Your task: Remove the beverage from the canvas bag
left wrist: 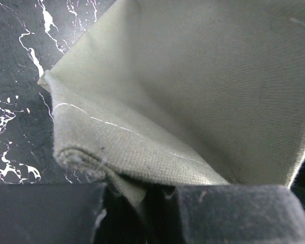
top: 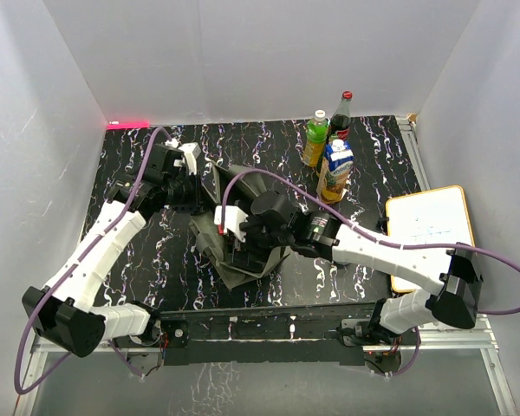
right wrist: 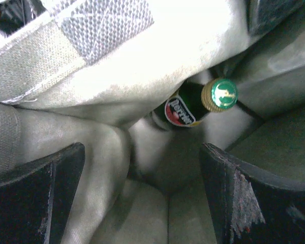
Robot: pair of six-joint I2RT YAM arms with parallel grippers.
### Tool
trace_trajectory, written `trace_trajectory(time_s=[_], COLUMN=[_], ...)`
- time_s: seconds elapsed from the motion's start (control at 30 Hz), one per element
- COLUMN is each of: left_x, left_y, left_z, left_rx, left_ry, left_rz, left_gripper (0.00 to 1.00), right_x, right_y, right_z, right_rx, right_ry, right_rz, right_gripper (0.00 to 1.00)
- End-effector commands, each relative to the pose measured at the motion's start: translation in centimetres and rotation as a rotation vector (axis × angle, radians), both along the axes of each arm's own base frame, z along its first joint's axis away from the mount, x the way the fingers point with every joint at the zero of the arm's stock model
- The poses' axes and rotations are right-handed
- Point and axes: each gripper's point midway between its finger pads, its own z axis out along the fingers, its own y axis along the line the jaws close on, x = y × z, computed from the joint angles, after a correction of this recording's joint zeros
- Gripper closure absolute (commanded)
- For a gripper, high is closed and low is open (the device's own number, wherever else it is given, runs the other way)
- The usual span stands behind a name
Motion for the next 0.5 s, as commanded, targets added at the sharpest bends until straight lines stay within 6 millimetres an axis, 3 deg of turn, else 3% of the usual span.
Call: trace_trajectory(time_s=[0.0, 0.2, 0.37, 0.47], left_x=[-0.4, -0.1, 0.1, 0.0], left_y=[0.6, 0.4, 0.5, 0.5], left_z=[-0.2, 0.0, 0.2, 0.1], left_rx=[0.047, 0.040, 0.048, 0.056], left_ry=[0.030, 0.043, 0.040, 0.046], left_rz=[-0.008, -0.008, 0.000, -0.003], left_gripper=[0.99, 0.93, 0.96, 1.00], right_x=[0.4, 2.7, 6.1, 7.3], right_y=[2.4, 2.8, 2.0, 2.0], right_z=[2.4, 2.8, 2.1, 1.3], right_rx=[0.136, 0.199, 0.245, 0.258], right_ry=[-0.043, -0.076, -0.038, -0.012], right_rz=[-0.046, -0.183, -0.374, -0.396], right_gripper=[0.02, 0.02, 0.02, 0.02])
